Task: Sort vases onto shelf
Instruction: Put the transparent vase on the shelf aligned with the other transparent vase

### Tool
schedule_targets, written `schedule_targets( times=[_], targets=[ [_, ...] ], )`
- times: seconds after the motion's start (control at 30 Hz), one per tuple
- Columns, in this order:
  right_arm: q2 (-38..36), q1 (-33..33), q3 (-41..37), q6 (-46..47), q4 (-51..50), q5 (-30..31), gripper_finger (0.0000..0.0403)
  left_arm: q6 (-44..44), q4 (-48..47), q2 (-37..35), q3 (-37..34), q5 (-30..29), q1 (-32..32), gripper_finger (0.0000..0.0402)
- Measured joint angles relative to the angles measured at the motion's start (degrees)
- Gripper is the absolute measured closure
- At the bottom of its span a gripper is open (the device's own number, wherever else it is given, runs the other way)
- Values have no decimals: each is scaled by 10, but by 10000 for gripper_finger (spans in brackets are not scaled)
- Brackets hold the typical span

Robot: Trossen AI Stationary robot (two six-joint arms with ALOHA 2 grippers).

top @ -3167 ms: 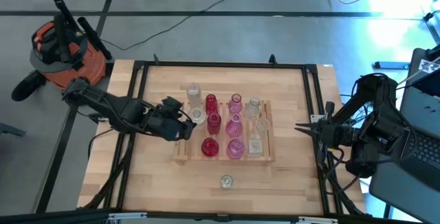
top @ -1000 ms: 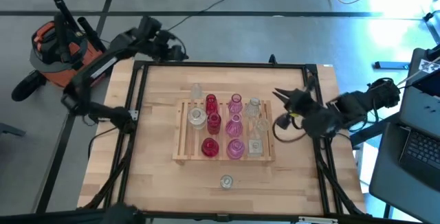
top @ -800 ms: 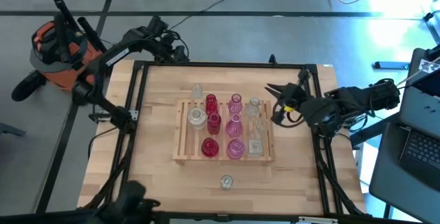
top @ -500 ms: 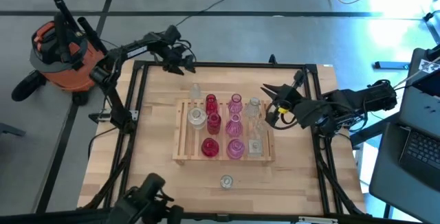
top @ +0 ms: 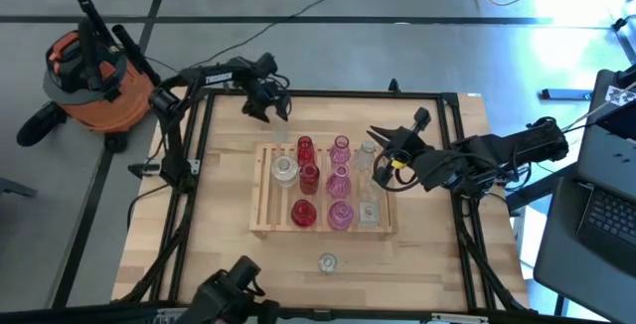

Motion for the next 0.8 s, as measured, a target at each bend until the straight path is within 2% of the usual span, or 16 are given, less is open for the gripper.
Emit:
schedule_targets(
  times=[0.27,0.37,0.5,0.73,0.8],
  targets=[
    [1,0,0,0,2,-3,402,-22,15,27,0,-46,-33,24],
    [1,0,0,0,2,-5,402,-31,16,27,0,-65,-43,38],
    [1,0,0,0,-1,-16,402,-42,19,27,0,-84,-54,79],
    [1,0,0,-5,-4,-23,402,-55,28,28,0,-80,-58,182],
    [1,0,0,-5,-4,-29,402,-62,28,28,0,-80,-57,190]
  ],
)
